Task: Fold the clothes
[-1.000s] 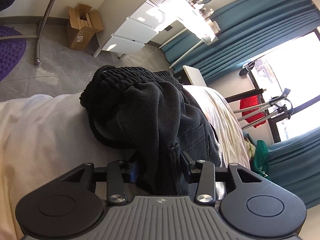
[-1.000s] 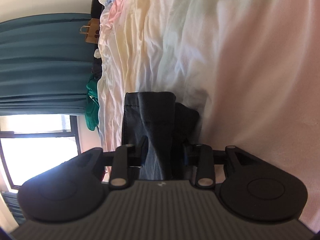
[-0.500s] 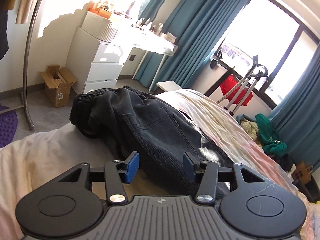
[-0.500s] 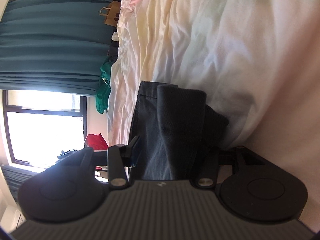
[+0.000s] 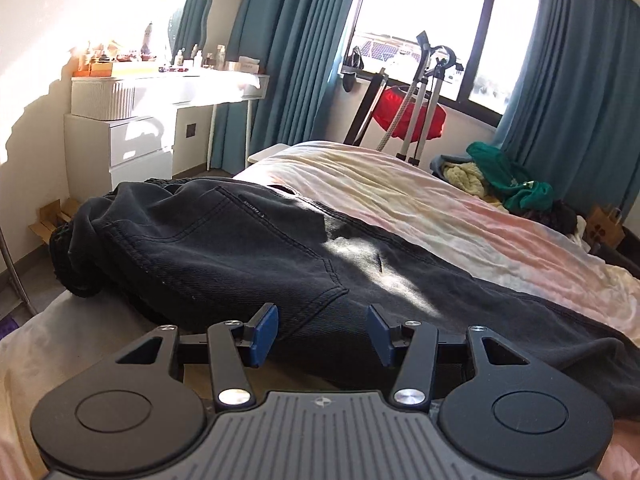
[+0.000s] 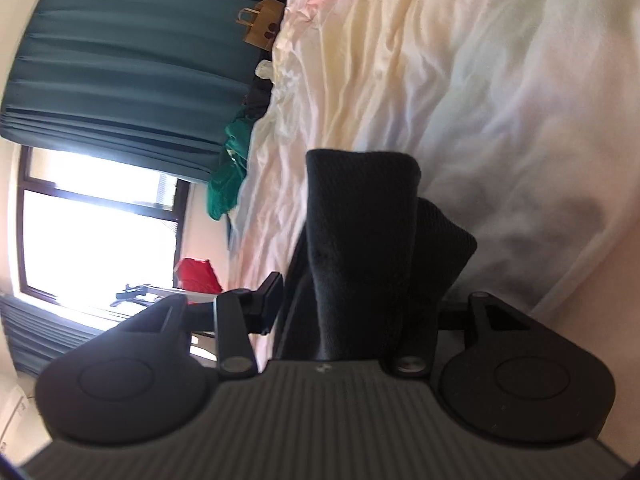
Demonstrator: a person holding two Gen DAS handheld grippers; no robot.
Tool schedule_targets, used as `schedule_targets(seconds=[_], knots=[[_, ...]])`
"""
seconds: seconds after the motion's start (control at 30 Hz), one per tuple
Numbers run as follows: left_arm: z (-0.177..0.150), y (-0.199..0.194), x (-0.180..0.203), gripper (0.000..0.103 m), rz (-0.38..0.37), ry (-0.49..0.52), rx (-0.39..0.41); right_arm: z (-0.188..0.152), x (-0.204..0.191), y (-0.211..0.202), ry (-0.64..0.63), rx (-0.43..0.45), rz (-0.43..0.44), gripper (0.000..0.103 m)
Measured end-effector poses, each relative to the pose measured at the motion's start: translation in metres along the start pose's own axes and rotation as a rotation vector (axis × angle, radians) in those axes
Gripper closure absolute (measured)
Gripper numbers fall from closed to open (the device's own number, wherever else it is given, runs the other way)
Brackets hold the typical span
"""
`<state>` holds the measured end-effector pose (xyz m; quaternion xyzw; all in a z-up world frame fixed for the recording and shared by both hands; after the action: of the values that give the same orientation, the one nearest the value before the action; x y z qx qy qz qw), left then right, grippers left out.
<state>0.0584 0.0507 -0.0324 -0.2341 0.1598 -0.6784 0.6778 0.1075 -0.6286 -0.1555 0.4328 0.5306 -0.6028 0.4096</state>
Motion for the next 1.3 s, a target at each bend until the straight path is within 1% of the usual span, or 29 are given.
schedule_targets(seconds=[0.03,0.1,0.2,0.27,0.33,0.37,0.43,0.47,0.53,0.57,0.63,0.73,0.83,0.9,0.97,1.3], knots=[[-0.001,0.002,0.006,0.051,-0.006,0.023,-0.003,-0.001,-0.006,-0.002,0.005,0.005,0.028,0.051],[-0.002,0.008,0.018,0.051,-0.019,0.073,-0.007,-0.002,-0.011,-0.001,-0.015,0.010,0.022,0.051],[-0.001,0.016,0.035,0.051,-0.038,0.149,-0.016,-0.003,-0.002,0.004,-0.045,0.011,-0.051,0.051],[0.000,0.017,0.041,0.050,-0.049,0.195,-0.014,-0.001,0.013,0.007,-0.025,-0.008,-0.104,0.052],[0.002,0.016,0.043,0.047,-0.057,0.231,-0.007,0.002,0.028,0.007,0.010,-0.036,-0.128,0.060],[0.004,0.018,0.044,0.047,-0.060,0.243,-0.009,0.003,0.035,0.007,0.028,-0.050,-0.137,0.068],[0.009,0.024,0.045,0.047,-0.057,0.254,-0.016,0.004,0.039,0.003,0.043,-0.041,-0.144,0.076],[0.012,0.027,0.046,0.047,-0.056,0.259,-0.017,0.005,0.040,0.000,0.049,-0.034,-0.146,0.082],[0.016,0.035,0.050,0.046,-0.055,0.276,-0.014,0.004,0.040,-0.004,0.035,-0.018,-0.167,0.088],[0.019,0.039,0.053,0.043,-0.055,0.285,-0.012,0.003,0.039,-0.004,0.021,-0.011,-0.180,0.090],[0.022,0.049,0.058,0.041,-0.056,0.309,-0.014,0.003,0.034,-0.005,-0.020,0.004,-0.203,0.090],[0.020,0.069,0.066,0.041,-0.062,0.341,-0.029,-0.001,0.022,-0.006,-0.102,0.031,-0.226,0.091],[0.011,0.089,0.066,0.041,-0.040,0.328,-0.037,-0.002,0.015,-0.008,-0.148,0.046,-0.231,0.091],[0.003,0.101,0.062,0.041,-0.027,0.305,-0.060,-0.003,0.013,-0.008,-0.170,0.050,-0.236,0.091],[-0.003,0.108,0.058,0.041,-0.022,0.288,-0.074,-0.003,0.011,-0.008,-0.196,0.055,-0.246,0.091],[-0.022,0.126,0.056,0.041,0.003,0.345,-0.119,-0.008,-0.003,-0.005,-0.321,0.084,-0.285,0.091]])
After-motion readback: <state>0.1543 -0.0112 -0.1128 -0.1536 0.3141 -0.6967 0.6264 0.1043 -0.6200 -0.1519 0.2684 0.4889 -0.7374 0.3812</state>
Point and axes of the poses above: each gripper's, at about its wrist camera, not at the fingertips, and y roughly the way its jaws point, x to its right, z to its top, the point moved 4 cm from there along y, roughly the way its jaws point, and after that the axes turned 5 degrees about y, right-handed, at the moved point
